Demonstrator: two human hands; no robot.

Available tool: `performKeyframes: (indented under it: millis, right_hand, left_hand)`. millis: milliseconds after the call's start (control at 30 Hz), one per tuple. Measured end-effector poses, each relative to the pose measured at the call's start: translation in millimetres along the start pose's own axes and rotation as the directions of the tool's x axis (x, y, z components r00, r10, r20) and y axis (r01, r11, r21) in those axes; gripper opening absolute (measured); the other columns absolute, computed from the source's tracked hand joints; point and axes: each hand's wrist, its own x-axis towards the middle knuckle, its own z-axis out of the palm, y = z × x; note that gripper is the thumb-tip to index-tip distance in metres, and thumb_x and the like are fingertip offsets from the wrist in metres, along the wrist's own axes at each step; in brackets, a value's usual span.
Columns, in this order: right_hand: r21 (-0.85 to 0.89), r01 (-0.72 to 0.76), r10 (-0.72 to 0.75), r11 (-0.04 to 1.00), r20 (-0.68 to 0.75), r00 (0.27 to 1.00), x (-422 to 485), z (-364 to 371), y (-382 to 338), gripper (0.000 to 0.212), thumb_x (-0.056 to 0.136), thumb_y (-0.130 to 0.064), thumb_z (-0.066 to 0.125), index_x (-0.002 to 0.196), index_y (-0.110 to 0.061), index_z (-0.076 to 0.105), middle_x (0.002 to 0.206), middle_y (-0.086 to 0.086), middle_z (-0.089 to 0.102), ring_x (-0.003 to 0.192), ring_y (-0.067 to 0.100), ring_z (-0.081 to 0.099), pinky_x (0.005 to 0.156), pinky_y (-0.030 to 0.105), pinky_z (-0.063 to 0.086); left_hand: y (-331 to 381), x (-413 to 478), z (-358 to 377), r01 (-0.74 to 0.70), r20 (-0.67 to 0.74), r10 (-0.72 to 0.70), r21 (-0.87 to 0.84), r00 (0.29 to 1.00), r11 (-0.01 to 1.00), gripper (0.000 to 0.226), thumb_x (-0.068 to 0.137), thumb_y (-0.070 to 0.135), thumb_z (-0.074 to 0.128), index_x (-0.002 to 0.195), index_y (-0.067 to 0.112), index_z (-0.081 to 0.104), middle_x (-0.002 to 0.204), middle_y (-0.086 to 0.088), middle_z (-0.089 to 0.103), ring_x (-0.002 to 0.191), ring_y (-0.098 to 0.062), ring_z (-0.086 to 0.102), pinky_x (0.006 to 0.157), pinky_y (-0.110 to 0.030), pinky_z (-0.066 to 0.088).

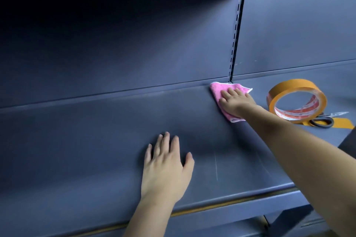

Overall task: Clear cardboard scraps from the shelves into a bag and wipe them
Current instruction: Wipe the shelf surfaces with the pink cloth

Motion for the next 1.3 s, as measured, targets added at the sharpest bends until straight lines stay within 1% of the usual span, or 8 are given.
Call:
performKeyframes:
  millis: [200, 467, 567, 667, 800, 867, 1067, 1300]
  right_hand:
    - [-0.018, 0.016, -0.016, 1.000, 0.028, 0.999, 27, 1, -38, 0.051, 0.098, -0.035, 0.013, 0.147, -0.023, 0.017, 0.158, 0.001, 0.006, 0.145, 0.024, 0.001, 0.116, 0.047, 0.005]
    - [0.032, 0.421, -0.422, 0.906, 0.062, 0.904, -20, 15, -161, 0.050, 0.100, -0.035, 0.019, 0.148, -0.025, 0.014, 0.159, -0.002, 0.004, 0.146, 0.023, -0.003, 0.116, 0.047, 0.000]
    - [0.032, 0.494, -0.494, 0.869, 0.081, 0.865, -54, 15, -162, 0.051, 0.100, -0.038, 0.015, 0.149, -0.026, 0.010, 0.159, -0.003, 0.002, 0.146, 0.021, -0.005, 0.115, 0.044, -0.001]
    - [-0.007, 0.527, -0.525, 0.850, 0.085, 0.847, -84, 15, -143, 0.052, 0.100, -0.038, 0.018, 0.149, -0.026, 0.007, 0.159, -0.003, -0.001, 0.146, 0.018, -0.006, 0.116, 0.041, -0.001]
    - [0.026, 0.465, -0.466, 0.885, 0.058, 0.883, -111, 14, -97, 0.050, 0.100, -0.040, 0.018, 0.148, -0.031, 0.010, 0.158, -0.007, 0.002, 0.146, 0.012, -0.005, 0.117, 0.036, -0.002]
    - [-0.008, 0.398, -0.398, 0.917, 0.016, 0.917, -118, 11, -64, 0.050, 0.100, -0.039, 0.020, 0.148, -0.031, 0.012, 0.158, -0.007, 0.005, 0.146, 0.013, -0.002, 0.118, 0.035, 0.002]
    - [-0.043, 0.181, -0.183, 0.983, -0.029, 0.983, -122, 9, -51, 0.050, 0.100, -0.035, 0.018, 0.148, -0.026, 0.013, 0.158, -0.003, 0.007, 0.145, 0.017, 0.005, 0.116, 0.040, 0.009]
    - [0.067, 0.254, -0.249, 0.965, -0.070, 0.966, -177, 28, -123, 0.054, 0.097, -0.035, 0.021, 0.148, -0.020, 0.014, 0.159, 0.003, 0.006, 0.146, 0.020, 0.001, 0.116, 0.042, 0.003]
  left_hand:
    - [0, 2, 3, -0.006, -0.026, 0.006, 0.011, 1.000, 1.000, 0.060, 0.095, 0.046, 0.024, 0.149, 0.022, 0.012, 0.160, 0.002, 0.000, 0.147, -0.010, -0.002, 0.118, -0.033, -0.003]
    - [-2, 3, 0, -0.017, -0.053, 0.010, -0.134, 0.999, 0.991, 0.056, 0.091, 0.040, 0.042, 0.143, 0.022, 0.030, 0.152, 0.002, 0.028, 0.141, -0.014, 0.024, 0.116, -0.030, 0.014]
    - [-9, 2, -13, 0.085, -0.069, -0.164, -0.625, 0.984, 0.776, 0.017, 0.082, 0.014, 0.058, 0.097, 0.020, 0.063, 0.112, 0.000, 0.057, 0.109, -0.019, 0.055, 0.086, -0.018, 0.036]
    - [-23, -3, -23, 0.107, -0.045, -0.254, -0.826, 0.966, 0.554, 0.024, 0.082, -0.006, 0.053, 0.073, 0.016, 0.060, 0.093, -0.008, 0.062, 0.095, -0.024, 0.057, 0.081, -0.022, 0.037]
    - [-62, -8, -33, 0.071, -0.179, -0.187, -0.512, 0.966, 0.856, 0.016, 0.086, 0.005, 0.053, 0.098, 0.007, 0.063, 0.104, 0.001, 0.055, 0.102, -0.023, 0.054, 0.075, -0.017, 0.030]
    - [-89, -7, -39, 0.143, -0.150, -0.189, -0.273, 0.970, 0.951, 0.029, 0.090, 0.018, 0.051, 0.117, 0.009, 0.056, 0.128, -0.002, 0.050, 0.115, -0.025, 0.050, 0.089, -0.024, 0.032]
    - [-111, -9, -35, 0.316, -0.080, -0.321, -0.077, 0.944, 0.946, 0.058, 0.094, 0.034, 0.042, 0.143, 0.007, 0.026, 0.150, -0.010, 0.032, 0.141, -0.024, 0.025, 0.116, -0.035, 0.016]
    - [-113, -8, -30, 0.292, -0.078, -0.294, -0.036, 0.953, 0.956, 0.057, 0.095, 0.034, 0.038, 0.143, 0.006, 0.026, 0.154, -0.007, 0.026, 0.143, -0.021, 0.022, 0.118, -0.034, 0.011]
